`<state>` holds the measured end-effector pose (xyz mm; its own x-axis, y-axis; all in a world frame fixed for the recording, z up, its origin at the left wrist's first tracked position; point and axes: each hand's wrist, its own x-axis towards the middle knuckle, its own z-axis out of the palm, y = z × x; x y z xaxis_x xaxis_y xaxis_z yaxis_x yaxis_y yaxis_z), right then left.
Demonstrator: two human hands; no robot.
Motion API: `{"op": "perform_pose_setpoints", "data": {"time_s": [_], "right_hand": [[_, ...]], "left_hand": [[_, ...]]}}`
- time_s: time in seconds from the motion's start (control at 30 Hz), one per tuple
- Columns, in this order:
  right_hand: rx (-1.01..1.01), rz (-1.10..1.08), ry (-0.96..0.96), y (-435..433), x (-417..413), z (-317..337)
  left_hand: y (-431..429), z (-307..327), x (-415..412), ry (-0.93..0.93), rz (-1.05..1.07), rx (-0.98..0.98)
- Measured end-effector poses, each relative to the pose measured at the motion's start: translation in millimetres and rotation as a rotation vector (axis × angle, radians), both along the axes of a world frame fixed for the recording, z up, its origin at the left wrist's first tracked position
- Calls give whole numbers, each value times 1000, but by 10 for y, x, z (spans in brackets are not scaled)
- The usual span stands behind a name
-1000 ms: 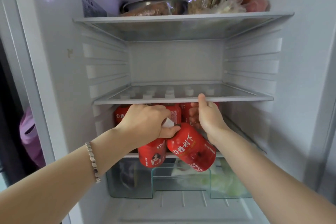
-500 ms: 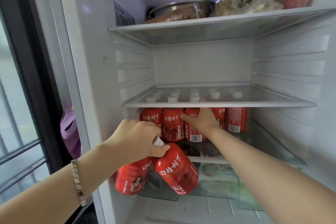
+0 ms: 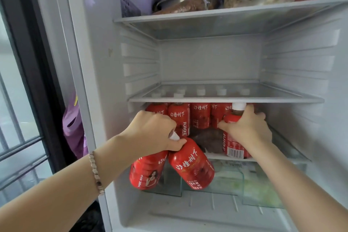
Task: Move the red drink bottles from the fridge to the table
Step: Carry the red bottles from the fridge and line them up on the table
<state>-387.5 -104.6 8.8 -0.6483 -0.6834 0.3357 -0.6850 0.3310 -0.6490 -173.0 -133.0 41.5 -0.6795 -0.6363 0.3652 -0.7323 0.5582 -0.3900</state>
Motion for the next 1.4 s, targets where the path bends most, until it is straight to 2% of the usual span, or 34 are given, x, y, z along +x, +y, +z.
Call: {"op": "perform_pose_setpoints", "data": {"time_s": [0.1, 0.2, 0.27, 0.4, 0.5, 0.7, 0.83, 1.1, 1.27, 1.4], "right_hand": [[-9, 32, -68, 125, -85, 22], [-167, 121, -253, 179, -81, -4], [-247, 106, -255, 177, -37, -37], [-275, 3, 189, 202, 47, -49], [-278, 132, 432, 293, 148, 30], [100, 284, 614, 447, 377, 298], [232, 389, 654, 478, 584, 294], [258, 690, 812, 600, 1151, 65], [230, 1012, 937, 952, 1670, -210], [161, 1272, 963, 1456, 2170, -440]], "left_hand": [[-5, -40, -59, -33, -10, 23], [-31, -99, -101, -72, -16, 22], [-41, -139, -114, -88, -7, 29], [-51, -226, -112, -114, -2, 52], [-39, -289, -96, -122, -2, 76], [66, -372, 37, -115, -26, 105], [210, -412, 185, -95, 2, 84], [972, -528, 704, -39, 295, 116], [1902, -804, 1104, 22, 644, 154], [2875, -1007, 1407, -32, 847, 128]]}}
